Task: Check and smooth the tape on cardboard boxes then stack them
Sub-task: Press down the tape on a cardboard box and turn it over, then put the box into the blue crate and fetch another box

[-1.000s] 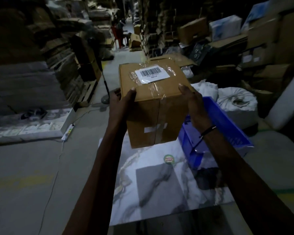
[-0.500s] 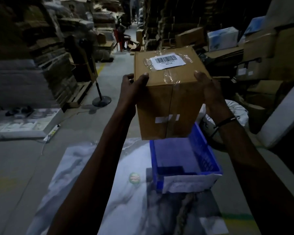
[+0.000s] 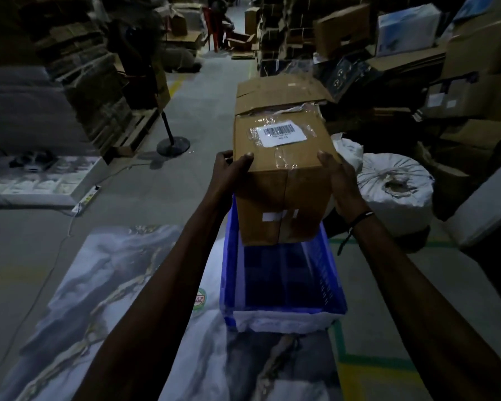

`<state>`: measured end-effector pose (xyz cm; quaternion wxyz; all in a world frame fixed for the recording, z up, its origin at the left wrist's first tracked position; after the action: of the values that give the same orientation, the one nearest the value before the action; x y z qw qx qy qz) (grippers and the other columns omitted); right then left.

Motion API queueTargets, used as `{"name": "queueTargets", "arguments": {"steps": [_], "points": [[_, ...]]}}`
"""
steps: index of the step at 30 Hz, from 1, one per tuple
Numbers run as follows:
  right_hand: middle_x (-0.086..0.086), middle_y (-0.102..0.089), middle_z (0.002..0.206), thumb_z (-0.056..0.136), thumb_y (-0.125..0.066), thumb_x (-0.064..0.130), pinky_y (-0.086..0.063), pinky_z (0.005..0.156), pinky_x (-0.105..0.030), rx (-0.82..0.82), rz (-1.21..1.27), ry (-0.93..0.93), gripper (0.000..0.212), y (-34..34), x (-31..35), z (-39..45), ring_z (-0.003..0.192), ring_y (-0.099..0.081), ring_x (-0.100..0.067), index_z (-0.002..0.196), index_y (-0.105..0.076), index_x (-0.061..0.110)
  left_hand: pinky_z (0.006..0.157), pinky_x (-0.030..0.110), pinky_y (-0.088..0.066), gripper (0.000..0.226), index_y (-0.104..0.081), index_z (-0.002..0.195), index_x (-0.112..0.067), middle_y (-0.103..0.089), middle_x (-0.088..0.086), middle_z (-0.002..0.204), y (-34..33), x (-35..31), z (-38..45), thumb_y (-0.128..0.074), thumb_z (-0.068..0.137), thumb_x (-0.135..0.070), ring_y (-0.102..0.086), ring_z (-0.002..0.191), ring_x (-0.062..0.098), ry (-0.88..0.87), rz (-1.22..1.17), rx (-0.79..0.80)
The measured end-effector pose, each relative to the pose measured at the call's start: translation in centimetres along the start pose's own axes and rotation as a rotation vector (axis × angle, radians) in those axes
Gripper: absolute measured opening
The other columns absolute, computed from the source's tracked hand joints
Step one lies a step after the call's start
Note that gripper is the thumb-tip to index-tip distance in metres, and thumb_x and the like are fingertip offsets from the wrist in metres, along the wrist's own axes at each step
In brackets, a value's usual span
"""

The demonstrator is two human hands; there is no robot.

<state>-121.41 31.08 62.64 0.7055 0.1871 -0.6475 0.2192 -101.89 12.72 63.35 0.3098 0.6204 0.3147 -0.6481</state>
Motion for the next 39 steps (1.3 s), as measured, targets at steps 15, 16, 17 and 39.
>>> {"name": "queueTargets", "arguments": {"steps": [15, 16, 17, 39], "points": [[-0.002, -0.073, 0.123, 0.088, -0.073, 0.044, -0.048, 0.108, -0.054, 0.053, -0.004, -0.171, 0.045, -0.2, -13.6, 2.7, 0.117, -0.068, -0.027, 0.129, -0.067, 0.028, 0.085, 0.036, -0.06, 0.031, -0.056, 0.118, -0.018, -0.065, 0.0, 0.112, -1.5, 11.0, 3.8, -0.073, 0.093, -0.02, -0.072, 0.095, 0.008, 0.197, 0.035, 0.022], [-0.002, -0.073, 0.125, 0.088, -0.073, 0.044, -0.048, 0.108, -0.054, 0.054, -0.004, -0.171, 0.05, -0.1, -14.4, 2.9, 0.118, -0.067, -0.027, 0.135, -0.064, 0.027, 0.08, 0.031, -0.06, 0.02, -0.057, 0.109, -0.022, -0.065, -0.004, 0.106, -1.7, 11.2, 3.8, -0.069, 0.096, -0.014, -0.073, 0.087, 0.003, 0.183, 0.028, 0.026], [-0.001, -0.072, 0.126, 0.088, -0.073, 0.043, -0.049, 0.109, -0.053, 0.052, -0.003, -0.177, 0.055, -0.1, -14.9, 3.0, 0.119, -0.067, -0.026, 0.139, -0.061, 0.026, 0.076, 0.027, -0.06, 0.02, -0.056, 0.106, -0.025, -0.065, -0.006, 0.104, -1.8, 11.5, 3.7, -0.067, 0.096, -0.011, -0.073, 0.085, 0.002, 0.183, 0.025, 0.03], [0.0, -0.057, 0.141, 0.095, -0.07, 0.023, -0.035, 0.103, -0.008, -0.177, -0.397, 0.214, 0.048, -2.6, -8.3, 1.0, 0.124, -0.045, 0.005, 0.141, -0.057, 0.013, 0.095, 0.023, -0.046, 0.048, -0.055, 0.129, -0.018, -0.059, -0.004, 0.129, 3.3, 11.7, 4.6, -0.072, 0.089, -0.034, -0.056, 0.116, 0.013, -0.074, 0.283, -0.295]]}}
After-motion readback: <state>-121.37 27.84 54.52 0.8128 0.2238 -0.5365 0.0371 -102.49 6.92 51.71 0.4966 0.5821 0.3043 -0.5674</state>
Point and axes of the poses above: each hand's wrist, its own z-axis towards the middle knuckle, its own y-axis out of the back of the hand, x = y × z, the point moved 5 cm from there along z, towards the middle knuckle
